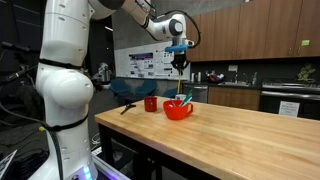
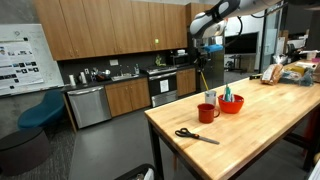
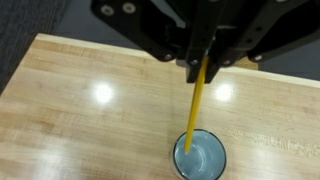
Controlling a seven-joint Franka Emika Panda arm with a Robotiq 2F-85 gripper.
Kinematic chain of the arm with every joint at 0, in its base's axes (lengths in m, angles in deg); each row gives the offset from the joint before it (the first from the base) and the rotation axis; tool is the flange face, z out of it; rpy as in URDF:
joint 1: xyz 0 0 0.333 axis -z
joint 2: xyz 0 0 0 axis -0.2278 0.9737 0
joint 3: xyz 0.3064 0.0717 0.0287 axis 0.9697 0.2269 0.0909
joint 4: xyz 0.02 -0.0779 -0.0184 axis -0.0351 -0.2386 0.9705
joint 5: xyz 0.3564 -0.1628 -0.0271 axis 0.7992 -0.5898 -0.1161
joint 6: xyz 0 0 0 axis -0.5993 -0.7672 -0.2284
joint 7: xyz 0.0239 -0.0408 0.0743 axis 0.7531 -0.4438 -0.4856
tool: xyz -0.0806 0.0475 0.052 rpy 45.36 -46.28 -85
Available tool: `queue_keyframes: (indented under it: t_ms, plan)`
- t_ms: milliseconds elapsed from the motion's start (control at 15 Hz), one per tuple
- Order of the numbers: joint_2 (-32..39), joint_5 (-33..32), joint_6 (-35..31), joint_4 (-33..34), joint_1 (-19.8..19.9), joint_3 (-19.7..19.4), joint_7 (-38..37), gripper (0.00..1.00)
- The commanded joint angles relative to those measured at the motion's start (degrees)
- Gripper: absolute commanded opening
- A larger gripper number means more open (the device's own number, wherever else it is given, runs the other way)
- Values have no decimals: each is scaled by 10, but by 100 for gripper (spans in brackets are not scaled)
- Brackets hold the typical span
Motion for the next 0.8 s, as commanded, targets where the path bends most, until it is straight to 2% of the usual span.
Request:
queue_keyframes:
  t_ms: [0,733]
  plan:
    - [-60,53,-37,-50,16,-8,12,2]
    - [-159,153,-47,-164,36,-65,34,2]
